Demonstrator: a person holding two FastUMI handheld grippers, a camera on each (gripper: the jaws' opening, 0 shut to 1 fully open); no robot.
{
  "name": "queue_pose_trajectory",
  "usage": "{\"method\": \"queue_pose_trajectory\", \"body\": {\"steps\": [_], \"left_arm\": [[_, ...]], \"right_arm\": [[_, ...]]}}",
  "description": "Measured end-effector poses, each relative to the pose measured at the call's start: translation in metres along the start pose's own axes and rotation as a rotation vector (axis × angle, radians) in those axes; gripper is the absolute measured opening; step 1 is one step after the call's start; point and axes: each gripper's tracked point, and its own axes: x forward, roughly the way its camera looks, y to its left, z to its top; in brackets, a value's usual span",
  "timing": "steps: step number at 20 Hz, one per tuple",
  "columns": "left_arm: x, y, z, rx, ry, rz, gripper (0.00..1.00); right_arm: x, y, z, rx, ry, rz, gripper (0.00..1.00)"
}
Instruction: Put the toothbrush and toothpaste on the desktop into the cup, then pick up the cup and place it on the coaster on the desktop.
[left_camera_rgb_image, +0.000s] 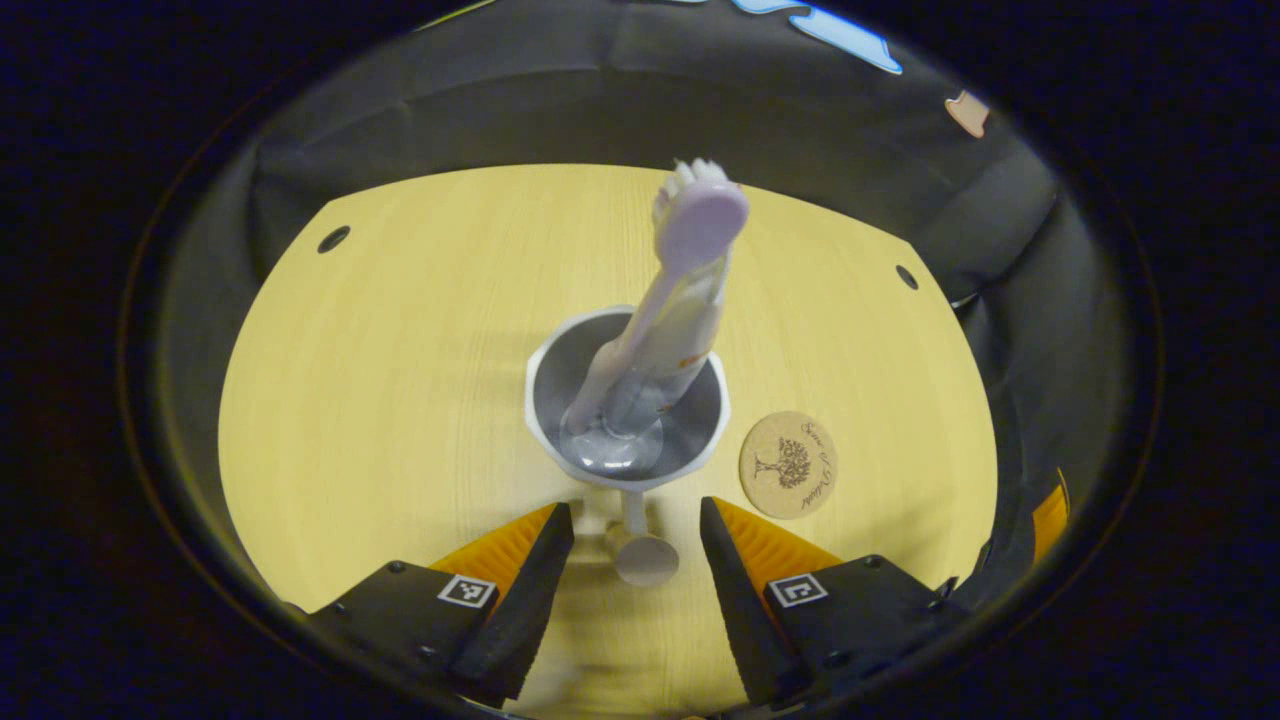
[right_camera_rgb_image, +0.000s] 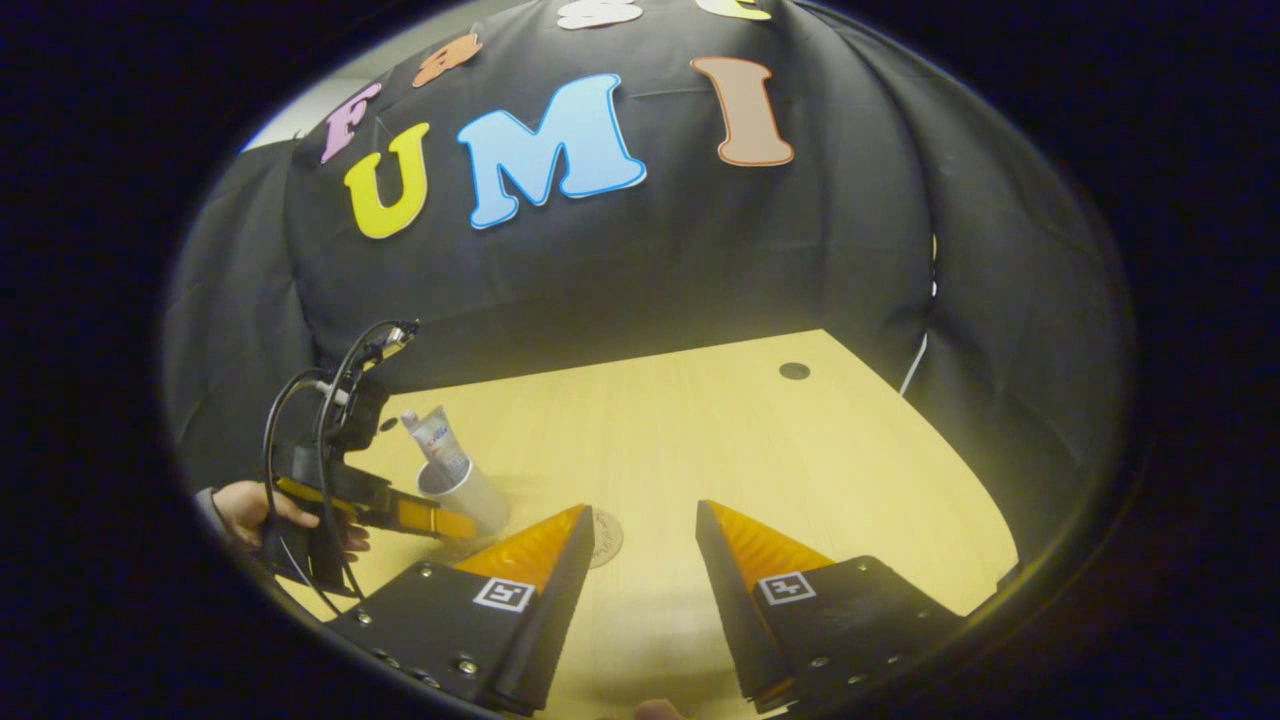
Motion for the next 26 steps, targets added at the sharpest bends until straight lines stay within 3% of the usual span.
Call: {"method": "queue_pose_trajectory", "body": {"steps": [2, 5, 6, 9, 11, 12, 15, 18, 19, 20, 22, 26], "left_arm": [[0.004, 0.000, 0.003, -0.011, 0.002, 0.005, 0.86], [0.008, -0.002, 0.004, -0.007, 0.008, 0.016, 0.78], [0.009, -0.002, 0.004, -0.003, 0.011, 0.018, 0.80], [0.015, 0.000, 0.006, 0.003, 0.010, 0.046, 0.65], [0.016, 0.001, 0.005, -0.013, 0.016, 0.057, 0.43], [0.015, 0.001, 0.004, -0.005, 0.025, 0.061, 0.39], [0.016, 0.002, 0.002, 0.027, 0.022, 0.086, 0.34], [0.016, 0.002, 0.002, 0.033, -0.005, 0.081, 0.34], [0.016, 0.002, 0.004, 0.030, -0.007, 0.079, 0.32], [0.015, 0.002, 0.004, 0.037, -0.021, 0.080, 0.32], [0.015, 0.000, 0.004, 0.031, -0.051, 0.069, 0.32], [0.009, -0.016, 0.001, 0.037, -0.083, 0.032, 0.32]], "right_arm": [[0.000, -0.001, -0.008, 0.008, 0.025, 0.005, 0.66], [0.001, -0.003, -0.013, 0.023, 0.044, 0.004, 0.66], [0.001, -0.004, -0.015, 0.028, 0.049, 0.005, 0.63], [0.003, -0.004, -0.012, 0.038, 0.048, 0.001, 0.66], [0.003, -0.005, -0.011, 0.042, 0.049, -0.001, 0.66], [0.001, -0.006, -0.012, 0.043, 0.050, -0.004, 0.66], [0.000, -0.006, -0.015, 0.048, 0.059, -0.005, 0.63], [-0.002, -0.008, -0.020, 0.053, 0.064, -0.009, 0.66], [-0.003, -0.009, -0.020, 0.055, 0.063, -0.011, 0.63], [-0.002, -0.008, -0.019, 0.056, 0.062, -0.013, 0.66], [-0.003, -0.009, -0.020, 0.063, 0.063, -0.014, 0.63], [-0.005, -0.012, -0.019, 0.066, 0.056, -0.024, 0.66]]}}
